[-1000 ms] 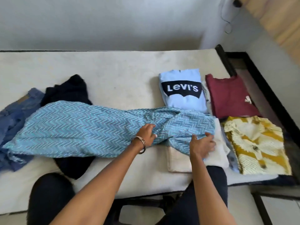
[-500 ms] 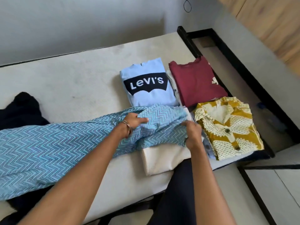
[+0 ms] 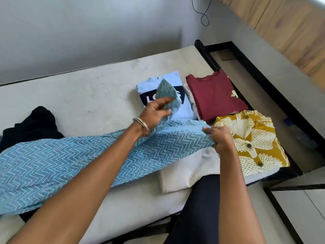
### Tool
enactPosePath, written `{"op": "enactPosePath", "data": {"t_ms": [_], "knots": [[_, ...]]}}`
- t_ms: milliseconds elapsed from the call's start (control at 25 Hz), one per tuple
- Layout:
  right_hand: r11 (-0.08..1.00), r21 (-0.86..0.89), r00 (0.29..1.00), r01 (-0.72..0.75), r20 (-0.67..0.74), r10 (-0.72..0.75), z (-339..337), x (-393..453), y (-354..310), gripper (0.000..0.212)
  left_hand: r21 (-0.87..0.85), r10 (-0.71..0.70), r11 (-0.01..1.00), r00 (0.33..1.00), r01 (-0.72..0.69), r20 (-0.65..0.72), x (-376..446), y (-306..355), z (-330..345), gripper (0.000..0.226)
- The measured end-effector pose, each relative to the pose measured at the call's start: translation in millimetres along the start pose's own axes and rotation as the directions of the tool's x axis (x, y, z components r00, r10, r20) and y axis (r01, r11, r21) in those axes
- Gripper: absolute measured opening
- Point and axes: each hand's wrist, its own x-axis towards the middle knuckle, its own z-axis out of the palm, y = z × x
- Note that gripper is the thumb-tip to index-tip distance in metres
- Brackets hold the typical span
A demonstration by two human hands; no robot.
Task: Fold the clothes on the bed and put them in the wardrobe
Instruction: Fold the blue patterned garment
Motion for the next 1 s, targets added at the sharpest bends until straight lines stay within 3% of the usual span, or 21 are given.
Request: {"op": "enactPosePath", "data": {"t_ms": [80, 160, 240, 320, 440, 520, 600, 640, 720, 840, 920, 1000], "knots": [[0.996, 0.043, 0.994, -0.077, -0.073, 0.080, -6.7, 1.9, 15.4, 0.008, 0.244, 0.029, 0.966, 0.980, -0.079, 0.199, -15.5, -26.3, 34.4, 0.044], [0.989, 0.098, 0.986, -0.115, -0.113, 0.126, -13.7, 1.4, 41.2, 0.008, 0.578, -0.046, 0.789, 0.918, -0.209, 0.395, -27.3, -67.5, 75.3, 0.049], [0.971, 0.186, 0.981, -0.150, -0.091, 0.169, -17.7, -7.0, 64.8, 0.022, 0.750, -0.215, 0.619, 0.867, -0.236, 0.450, -41.3, -111.7, 109.3, 0.065], [0.975, 0.186, 0.990, -0.120, -0.054, 0.132, -16.1, -16.7, 77.9, 0.041, 0.798, -0.287, 0.552, 0.844, -0.241, 0.453, -54.3, -142.5, 125.7, 0.075], [0.985, -0.174, 0.998, 0.012, -0.053, -0.022, -11.5, -20.7, 75.4, 0.085, 0.822, -0.306, 0.512, 0.841, -0.250, 0.447, -62.1, -157.0, 122.3, 0.077], [0.855, -0.508, 0.992, 0.102, -0.016, -0.128, -4.4, -19.7, 72.7, 0.092, 0.800, -0.264, 0.545, 0.854, -0.251, 0.448, -61.2, -154.7, 111.6, 0.066], [0.681, -0.726, 0.988, 0.094, -0.018, -0.156, 0.3, -18.0, 74.0, 0.076, 0.809, -0.226, 0.533, 0.880, -0.247, 0.417, -59.6, -152.0, 98.9, 0.052], [0.671, -0.740, 0.984, 0.048, -0.080, -0.158, -2.0, -17.7, 74.7, 0.059, 0.842, -0.231, 0.491, 0.899, -0.223, 0.373, -59.6, -152.2, 93.3, 0.047], [0.763, -0.642, 0.954, -0.078, -0.269, -0.130, -13.9, -21.7, 71.3, 0.035, 0.906, -0.212, 0.394, 0.943, -0.156, 0.255, -61.5, -154.8, 84.2, 0.046], [0.818, -0.535, 0.891, -0.210, -0.449, -0.065, -35.6, -34.1, 68.7, 0.026, 0.951, -0.228, 0.288, 0.957, -0.108, 0.178, -66.6, -163.9, 79.0, 0.058], [0.789, -0.572, 0.901, -0.225, -0.430, -0.055, -37.9, -39.5, 69.8, 0.023, 0.977, -0.207, 0.163, 0.963, -0.140, 0.173, -73.4, -168.5, 84.0, 0.054], [0.864, -0.460, 0.932, -0.207, -0.360, 0.032, -30.5, -40.7, 71.3, 0.019, 0.992, -0.184, 0.095, 0.978, -0.081, 0.097, -77.1, -171.6, 87.1, 0.044]]}}
